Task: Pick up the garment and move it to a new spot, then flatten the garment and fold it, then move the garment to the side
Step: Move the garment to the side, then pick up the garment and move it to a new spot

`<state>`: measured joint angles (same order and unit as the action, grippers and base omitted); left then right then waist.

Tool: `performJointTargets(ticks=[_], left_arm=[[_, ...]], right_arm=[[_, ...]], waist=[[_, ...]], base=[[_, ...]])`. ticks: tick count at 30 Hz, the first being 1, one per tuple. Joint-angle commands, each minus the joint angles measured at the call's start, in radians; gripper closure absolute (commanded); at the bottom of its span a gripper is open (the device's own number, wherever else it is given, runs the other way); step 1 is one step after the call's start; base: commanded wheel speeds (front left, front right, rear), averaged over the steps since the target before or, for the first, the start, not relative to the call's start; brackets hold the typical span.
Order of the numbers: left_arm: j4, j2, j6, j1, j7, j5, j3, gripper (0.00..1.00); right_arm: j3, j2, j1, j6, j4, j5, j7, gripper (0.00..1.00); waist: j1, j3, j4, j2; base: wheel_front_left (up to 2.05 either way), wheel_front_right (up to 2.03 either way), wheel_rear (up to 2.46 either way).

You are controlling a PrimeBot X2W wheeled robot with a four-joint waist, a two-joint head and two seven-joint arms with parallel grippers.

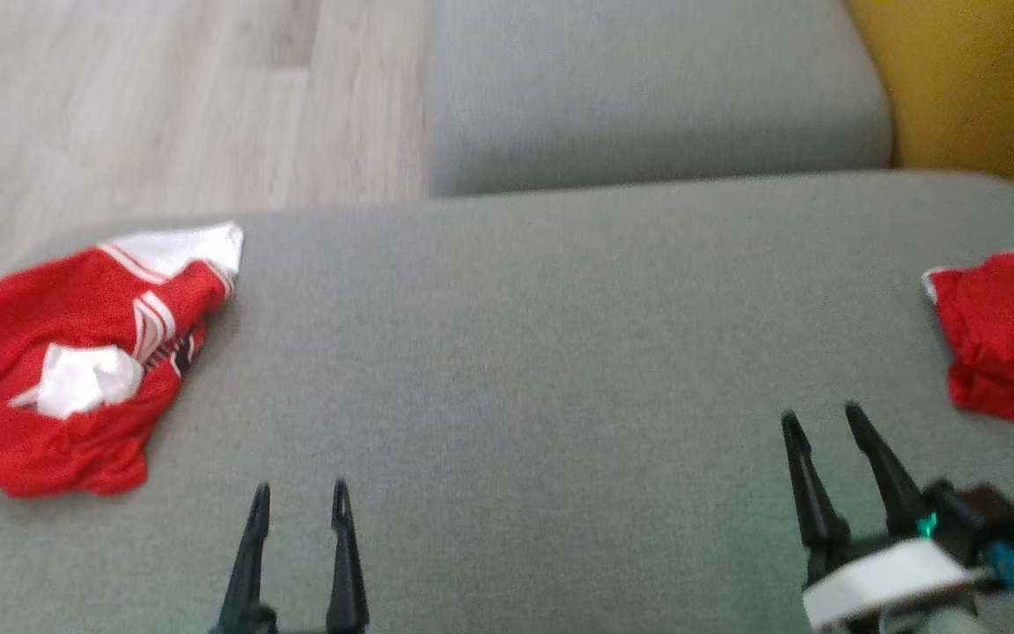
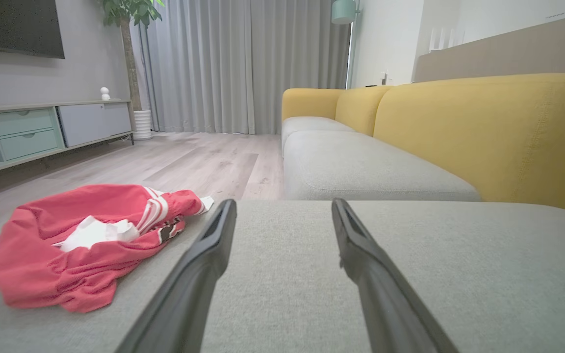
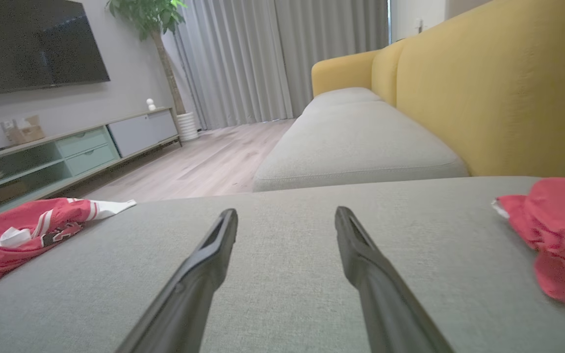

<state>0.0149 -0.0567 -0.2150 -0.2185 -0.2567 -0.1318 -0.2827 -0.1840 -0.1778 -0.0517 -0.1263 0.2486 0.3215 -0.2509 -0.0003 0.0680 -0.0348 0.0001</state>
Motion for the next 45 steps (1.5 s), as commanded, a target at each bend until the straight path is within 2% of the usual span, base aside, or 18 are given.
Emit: performJointTargets(ticks=[1, 6, 10, 29, 41, 45], left_arm=[[-0.03, 0.002, 0.006, 0.007, -0.005, 0.009, 0.041, 0.0], [-0.018, 0.003, 0.029, -0.046, -0.005, 0.017, 0.073, 0.0], [-0.015, 0.004, 0.036, -0.049, -0.005, 0.03, 0.089, 0.0], [-0.009, 0.006, 0.048, -0.044, -0.005, 0.05, 0.098, 0.0], [-0.011, 0.006, 0.045, -0.037, -0.005, 0.052, 0.092, 0.0], [-0.008, 0.006, 0.049, -0.034, -0.005, 0.058, 0.091, 0.0]], right_arm=[[-0.01, -0.004, 0.002, -0.004, -0.04, -0.022, -0.011, 0.0], [0.007, 0.013, -0.097, -0.004, -0.06, -0.102, -0.011, 0.0], [0.007, 0.029, -0.118, -0.004, -0.079, -0.129, -0.011, 0.0], [0.024, 0.05, -0.116, -0.004, -0.08, -0.138, -0.011, 0.0], [0.017, 0.046, -0.117, -0.004, -0.071, -0.141, -0.011, 0.0], [0.009, 0.044, -0.12, -0.004, -0.064, -0.147, -0.011, 0.0]], waist=[[0.0003, 0.036, 0.0, -0.0001], [0.0003, 0.061, 0.005, -0.0001], [0.0003, 0.071, 0.011, -0.0001], [0.0003, 0.075, 0.035, -0.0001], [0.0003, 0.081, 0.027, -0.0001], [0.0003, 0.081, 0.003, -0.0001]], base=[[0.0, 0.0, 0.0], [0.0, 0.0, 0.0], [0.0, 0.0, 0.0], [0.0, 0.0, 0.0], [0.0, 0.0, 0.0], [0.0, 0.0, 0.0]])
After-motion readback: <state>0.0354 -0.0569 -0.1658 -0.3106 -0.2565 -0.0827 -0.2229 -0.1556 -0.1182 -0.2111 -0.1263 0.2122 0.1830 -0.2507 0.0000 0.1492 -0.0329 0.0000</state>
